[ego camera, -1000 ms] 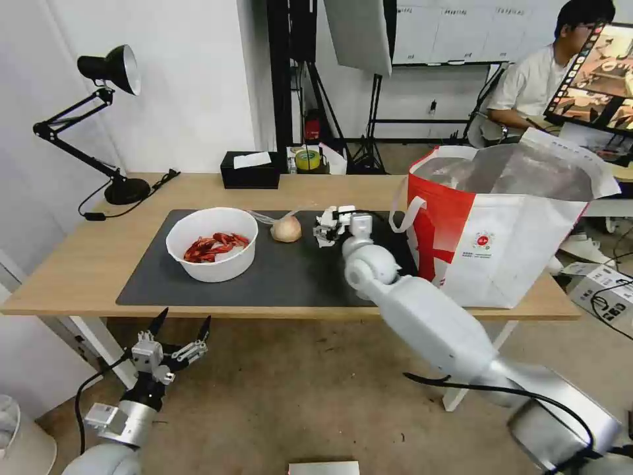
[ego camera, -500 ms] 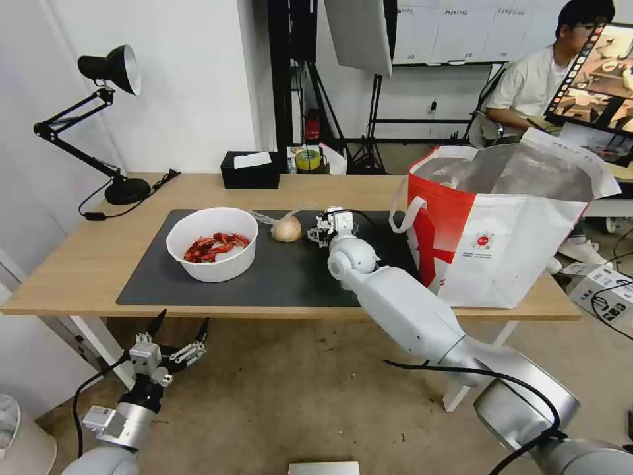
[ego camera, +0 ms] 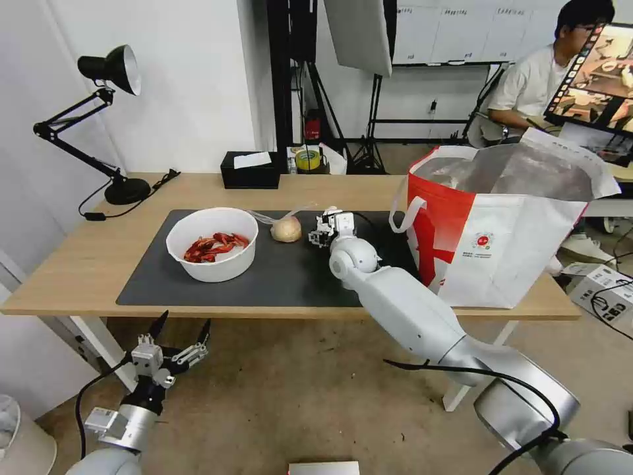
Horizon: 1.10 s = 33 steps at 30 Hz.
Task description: Pick up the trash from the table and place it into the takeout bag.
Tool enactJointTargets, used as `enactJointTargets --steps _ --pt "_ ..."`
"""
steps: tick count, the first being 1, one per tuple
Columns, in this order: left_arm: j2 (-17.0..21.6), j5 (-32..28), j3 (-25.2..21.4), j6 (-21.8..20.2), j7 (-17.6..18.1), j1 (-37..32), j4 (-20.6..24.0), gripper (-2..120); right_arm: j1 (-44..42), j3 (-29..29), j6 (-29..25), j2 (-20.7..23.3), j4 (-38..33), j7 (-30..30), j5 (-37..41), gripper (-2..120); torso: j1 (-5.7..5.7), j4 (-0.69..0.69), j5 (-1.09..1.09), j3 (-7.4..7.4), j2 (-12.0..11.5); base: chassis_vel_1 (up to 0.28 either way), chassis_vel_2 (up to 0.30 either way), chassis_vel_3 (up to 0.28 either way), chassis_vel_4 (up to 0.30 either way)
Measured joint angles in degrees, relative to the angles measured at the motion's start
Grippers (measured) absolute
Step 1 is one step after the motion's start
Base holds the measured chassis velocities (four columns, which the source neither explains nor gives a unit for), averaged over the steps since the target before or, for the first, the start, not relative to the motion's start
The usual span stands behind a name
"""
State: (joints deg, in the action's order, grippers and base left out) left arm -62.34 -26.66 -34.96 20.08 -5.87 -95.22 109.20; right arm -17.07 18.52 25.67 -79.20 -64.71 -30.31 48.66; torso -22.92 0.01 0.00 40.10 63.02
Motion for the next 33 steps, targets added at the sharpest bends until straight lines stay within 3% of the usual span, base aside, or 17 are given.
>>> enactJointTargets --steps 1,2,3,7,12,21,28,33 --pt "0.00 0.00 0.00 0.00 0.00 0.00 0.00 100 0.00 0.00 0.00 0.00 0.00 0.00 0.00 79 0.00 0.00 0.00 0.00 0.00 0.000 0.000 0.000 0.000" --pt "-0.06 -1.13 0.23 -0.04 0.03 -0.19 0.16 100 -0.15 -0.07 0.05 -0.08 0.00 -0.11 0.35 68 0.00 0.00 0.00 0.00 0.00 0.000 0.000 0.000 0.000" --pt "-0.06 -1.13 0.23 -0.04 0.03 -0.19 0.16 100 -0.15 -0.07 0.05 -0.08 0.00 -0.11 0.35 68 0.00 0.00 0.00 0.00 0.00 0.000 0.000 0.000 0.000" --pt "-0.34 -1.49 0.27 -0.07 0.08 -0.60 0.04 100 -0.55 -0.33 0.06 0.14 -0.11 -0.44 1.07 48 0.00 0.00 0.00 -0.01 0.01 0.000 0.000 0.000 0.000" --pt "-0.43 -1.42 0.27 -0.03 0.10 -0.65 0.01 100 -0.67 -0.38 0.02 0.47 -0.27 -0.52 1.38 35 0.01 0.01 0.00 -0.01 0.01 0.000 0.000 0.000 0.000" --pt "-0.36 -1.24 0.38 -0.02 0.19 -0.63 0.27 100 -1.22 -0.75 -0.81 1.15 -1.74 -0.09 2.22 1 0.00 -0.01 0.00 0.00 0.01 0.000 0.000 0.000 0.000" --pt "-0.22 -1.21 0.29 0.00 0.26 -0.76 0.94 100 -3.34 -0.74 -4.71 6.50 -11.44 1.73 0.93 0 0.00 -0.01 0.02 0.01 0.00 0.000 0.000 0.000 0.000" --pt "-0.52 -1.07 0.43 0.00 0.32 -0.77 1.01 100 -7.54 -1.49 -9.98 11.45 -19.60 5.21 -8.80 0 0.00 0.00 0.01 0.00 0.00 0.000 0.000 0.000 0.000"
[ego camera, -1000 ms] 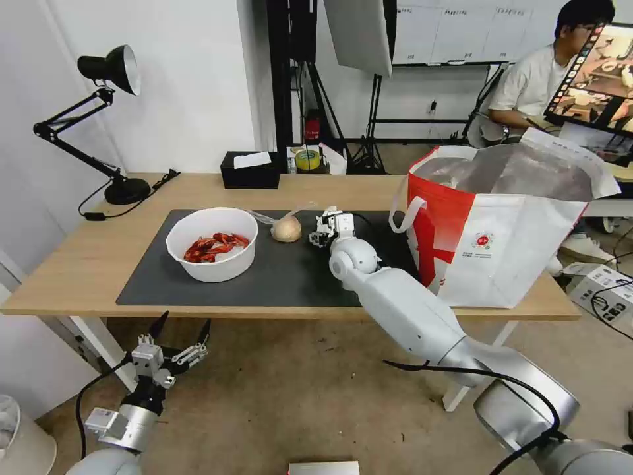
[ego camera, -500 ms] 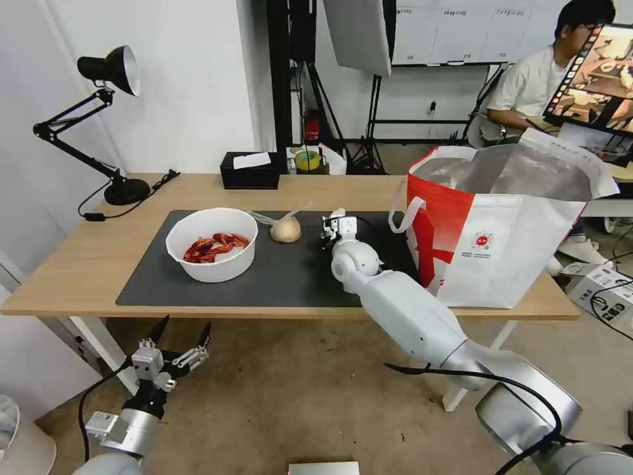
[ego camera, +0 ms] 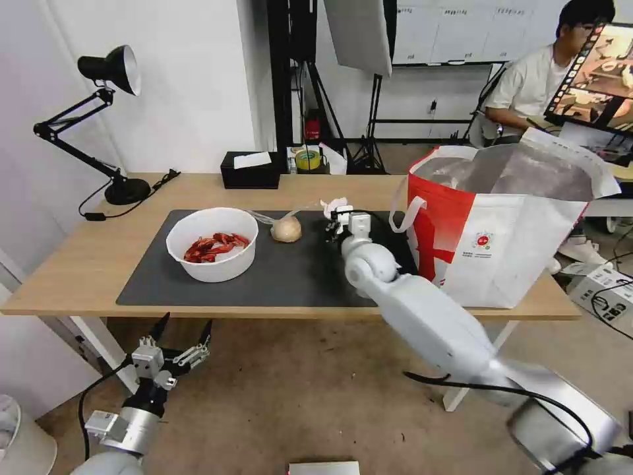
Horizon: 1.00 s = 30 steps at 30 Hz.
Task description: Pick up the trash from the table and place it into the takeout bag.
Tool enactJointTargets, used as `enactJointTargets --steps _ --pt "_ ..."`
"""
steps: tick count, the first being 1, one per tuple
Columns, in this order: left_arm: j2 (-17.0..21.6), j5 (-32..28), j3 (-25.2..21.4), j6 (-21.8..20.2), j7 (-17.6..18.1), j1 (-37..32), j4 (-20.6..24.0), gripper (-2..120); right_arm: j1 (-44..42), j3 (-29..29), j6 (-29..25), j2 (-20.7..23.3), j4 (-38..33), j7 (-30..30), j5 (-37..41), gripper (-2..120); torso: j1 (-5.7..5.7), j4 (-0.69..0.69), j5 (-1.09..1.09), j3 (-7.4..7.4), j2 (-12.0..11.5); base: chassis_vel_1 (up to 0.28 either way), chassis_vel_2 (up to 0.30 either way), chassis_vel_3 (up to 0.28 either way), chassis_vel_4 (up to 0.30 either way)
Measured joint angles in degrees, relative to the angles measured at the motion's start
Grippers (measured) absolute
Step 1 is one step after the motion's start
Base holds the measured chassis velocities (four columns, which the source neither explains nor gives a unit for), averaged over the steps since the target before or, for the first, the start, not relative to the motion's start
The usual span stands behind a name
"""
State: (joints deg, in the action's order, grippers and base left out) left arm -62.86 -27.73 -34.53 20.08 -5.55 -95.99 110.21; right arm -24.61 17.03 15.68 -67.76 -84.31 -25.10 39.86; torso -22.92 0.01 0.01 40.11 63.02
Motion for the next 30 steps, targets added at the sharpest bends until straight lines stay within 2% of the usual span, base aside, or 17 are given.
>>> enactJointTargets --steps 6,8,10,13,14,17,22,25,26,29,30 --pt "-0.15 0.15 0.17 0.00 0.02 0.00 0.03 100 -4.46 -2.02 -4.46 2.65 -5.77 2.02 -8.75 0 0.00 0.00 0.00 0.00 0.00 0.000 0.000 0.000 0.000" --pt "-0.05 0.21 0.41 0.00 0.08 -0.02 0.09 100 -6.32 -3.64 -7.87 3.78 -8.35 2.34 -14.74 0 0.00 0.00 0.00 0.00 0.00 0.000 0.000 0.000 0.000" --pt "0.00 0.24 0.50 0.00 0.16 -0.04 0.14 100 -6.84 -4.51 -9.23 4.13 -9.57 1.86 -16.41 0 0.00 0.00 0.00 0.00 0.00 0.000 0.000 0.000 0.000" --pt "0.07 0.46 0.61 -0.03 0.72 -0.17 0.40 100 -7.40 -7.35 -11.35 4.50 -12.53 -2.02 -20.01 0 0.00 -0.01 -0.01 -0.01 0.00 0.000 0.000 0.000 0.000" --pt "0.07 0.46 0.61 -0.03 0.72 -0.17 0.40 100 -7.40 -7.35 -11.35 4.50 -12.53 -2.02 -20.01 0 0.00 -0.01 -0.01 -0.01 0.00 0.000 0.000 0.000 0.000" --pt "0.26 0.88 0.68 -0.07 1.38 -0.40 0.72 100 -7.77 -10.55 -10.98 4.10 -14.72 -7.72 -22.10 0 0.00 0.00 0.00 0.00 0.00 0.000 0.000 0.000 0.000" --pt "0.32 0.97 0.71 -0.36 1.45 -0.60 1.09 100 -8.12 -13.34 -10.40 3.93 -16.24 -11.71 -24.66 0 0.00 0.00 0.00 -0.01 0.00 0.000 0.000 0.000 0.000" --pt "0.47 0.98 0.80 -0.44 1.49 -0.64 1.23 100 -8.13 -15.12 -6.73 4.35 -17.89 -17.91 -25.33 0 0.00 0.00 0.00 -0.01 0.00 0.000 0.000 0.000 0.000" --pt "0.47 0.98 0.80 -0.44 1.49 -0.64 1.23 100 -8.13 -15.12 -6.73 4.35 -17.89 -17.91 -25.33 0 0.00 0.00 0.00 -0.01 0.00 0.000 0.000 0.000 0.000" --pt "0.43 1.02 0.83 -0.44 1.51 -0.65 1.27 100 -7.85 -16.22 -2.69 4.77 -19.12 -24.99 -22.76 0 0.00 0.00 0.00 0.00 0.00 0.000 0.000 0.000 0.000" --pt "0.43 1.02 0.83 -0.44 1.51 -0.65 1.27 100 -7.85 -16.22 -2.69 4.77 -19.12 -24.99 -22.76 0 0.00 0.00 0.00 0.00 0.00 0.000 0.000 0.000 0.000"
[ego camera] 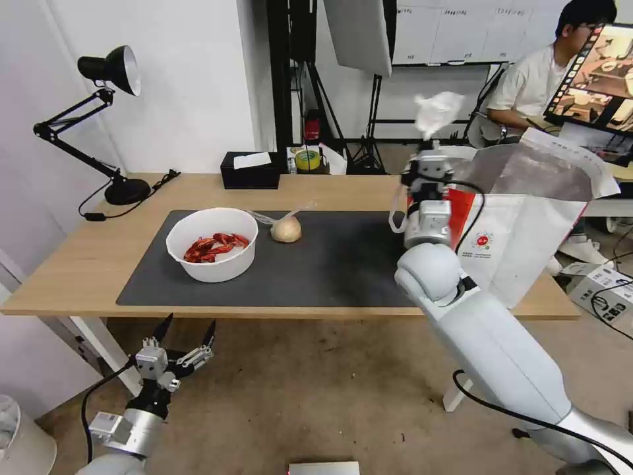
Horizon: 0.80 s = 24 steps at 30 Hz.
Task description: Pick up the trash from the table and place it into the takeout bag.
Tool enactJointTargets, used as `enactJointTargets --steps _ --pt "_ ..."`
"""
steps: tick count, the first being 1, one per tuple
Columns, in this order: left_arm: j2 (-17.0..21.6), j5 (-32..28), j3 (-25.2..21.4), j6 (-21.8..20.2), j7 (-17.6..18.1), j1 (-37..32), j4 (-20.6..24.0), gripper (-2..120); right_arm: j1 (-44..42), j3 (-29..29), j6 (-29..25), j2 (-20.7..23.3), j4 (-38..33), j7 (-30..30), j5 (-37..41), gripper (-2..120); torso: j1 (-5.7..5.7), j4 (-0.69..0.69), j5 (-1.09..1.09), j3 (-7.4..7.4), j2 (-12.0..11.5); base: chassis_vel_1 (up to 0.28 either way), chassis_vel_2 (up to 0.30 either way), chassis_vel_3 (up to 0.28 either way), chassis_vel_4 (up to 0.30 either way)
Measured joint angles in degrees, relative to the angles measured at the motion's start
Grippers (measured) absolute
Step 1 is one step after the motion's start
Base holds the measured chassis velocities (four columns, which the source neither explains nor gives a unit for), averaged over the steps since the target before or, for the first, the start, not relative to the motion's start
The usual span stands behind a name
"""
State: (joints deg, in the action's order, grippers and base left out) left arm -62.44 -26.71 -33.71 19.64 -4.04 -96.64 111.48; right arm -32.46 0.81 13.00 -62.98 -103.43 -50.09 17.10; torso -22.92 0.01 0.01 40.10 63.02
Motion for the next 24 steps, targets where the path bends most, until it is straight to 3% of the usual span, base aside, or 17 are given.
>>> enactJointTargets --steps 6,14,24 --pt "-0.09 0.18 0.01 -0.01 0.03 -0.27 0.07 100 0.70 -0.71 3.03 2.78 -2.22 -3.32 6.87 0 0.00 -0.01 0.00 0.00 0.00 0.000 0.000 0.000 0.000" --pt "-0.46 0.65 0.51 -0.03 0.03 -0.26 0.24 100 0.06 -1.35 5.04 8.11 -4.75 -2.88 13.33 0 0.00 0.00 -0.01 0.00 0.00 0.000 0.000 0.000 0.000" --pt "-0.17 0.88 0.87 -0.36 0.18 -0.27 0.74 100 -1.43 -2.43 5.26 10.49 -5.92 -1.47 16.94 0 0.00 0.00 0.00 0.00 0.00 0.000 0.000 0.000 0.000"
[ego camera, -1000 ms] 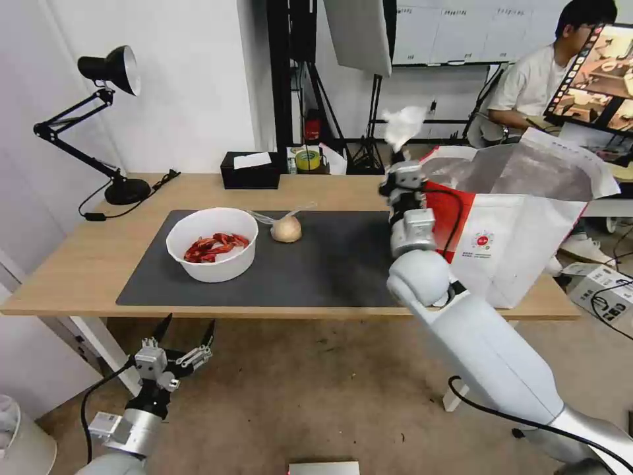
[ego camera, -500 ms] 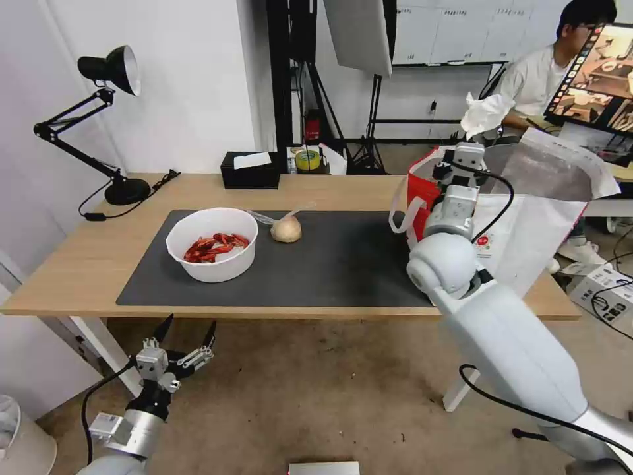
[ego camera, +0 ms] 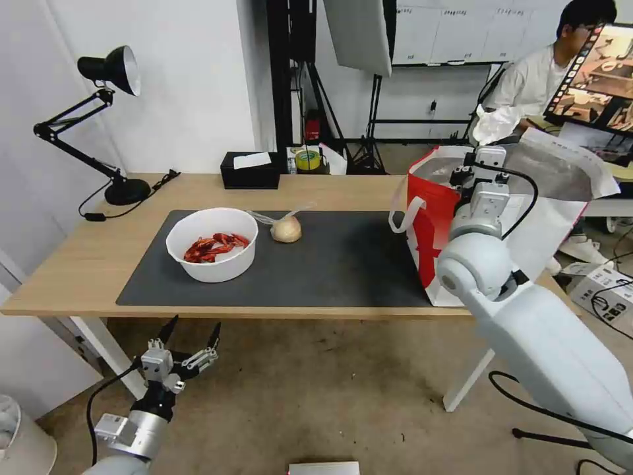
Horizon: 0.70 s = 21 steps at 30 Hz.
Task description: Pick up the trash from the table and place it into the takeout bag.
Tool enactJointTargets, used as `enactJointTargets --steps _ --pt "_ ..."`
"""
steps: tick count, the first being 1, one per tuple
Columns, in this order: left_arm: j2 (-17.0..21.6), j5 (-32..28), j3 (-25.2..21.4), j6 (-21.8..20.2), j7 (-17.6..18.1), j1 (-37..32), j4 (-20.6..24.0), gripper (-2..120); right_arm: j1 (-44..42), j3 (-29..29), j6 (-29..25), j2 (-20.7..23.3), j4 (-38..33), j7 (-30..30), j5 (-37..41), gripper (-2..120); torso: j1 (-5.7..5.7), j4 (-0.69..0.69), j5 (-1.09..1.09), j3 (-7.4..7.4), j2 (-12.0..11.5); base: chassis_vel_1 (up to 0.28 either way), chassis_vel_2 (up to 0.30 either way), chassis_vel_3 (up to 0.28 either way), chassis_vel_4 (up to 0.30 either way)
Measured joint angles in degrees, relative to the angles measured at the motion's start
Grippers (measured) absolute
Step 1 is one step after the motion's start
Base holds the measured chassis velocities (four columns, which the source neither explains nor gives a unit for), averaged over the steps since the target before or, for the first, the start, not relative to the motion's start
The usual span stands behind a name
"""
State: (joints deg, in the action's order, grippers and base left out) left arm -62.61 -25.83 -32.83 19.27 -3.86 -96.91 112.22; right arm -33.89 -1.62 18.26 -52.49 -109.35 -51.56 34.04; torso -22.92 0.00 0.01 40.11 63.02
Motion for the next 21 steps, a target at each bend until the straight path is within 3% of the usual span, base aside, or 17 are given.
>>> enactJointTargets --steps 7,17,21 --pt "0.12 0.11 0.03 -0.02 0.06 -0.25 0.22 100 0.15 -0.22 -0.25 0.64 -1.77 0.84 4.07 22 0.00 0.00 -0.01 0.00 0.00 0.000 0.000 0.000 0.000" --pt "-0.38 0.22 -0.06 -0.02 0.06 -1.06 0.62 100 0.03 -0.62 0.55 1.29 -2.23 0.58 5.27 63 0.00 0.00 -0.01 0.00 0.00 0.000 0.000 0.000 0.000" --pt "-0.38 0.18 -0.13 -0.02 0.06 -1.09 0.66 100 -0.24 -0.69 0.75 1.41 -2.34 0.58 5.65 73 0.00 0.00 0.00 0.00 0.00 0.000 0.000 0.000 0.000"
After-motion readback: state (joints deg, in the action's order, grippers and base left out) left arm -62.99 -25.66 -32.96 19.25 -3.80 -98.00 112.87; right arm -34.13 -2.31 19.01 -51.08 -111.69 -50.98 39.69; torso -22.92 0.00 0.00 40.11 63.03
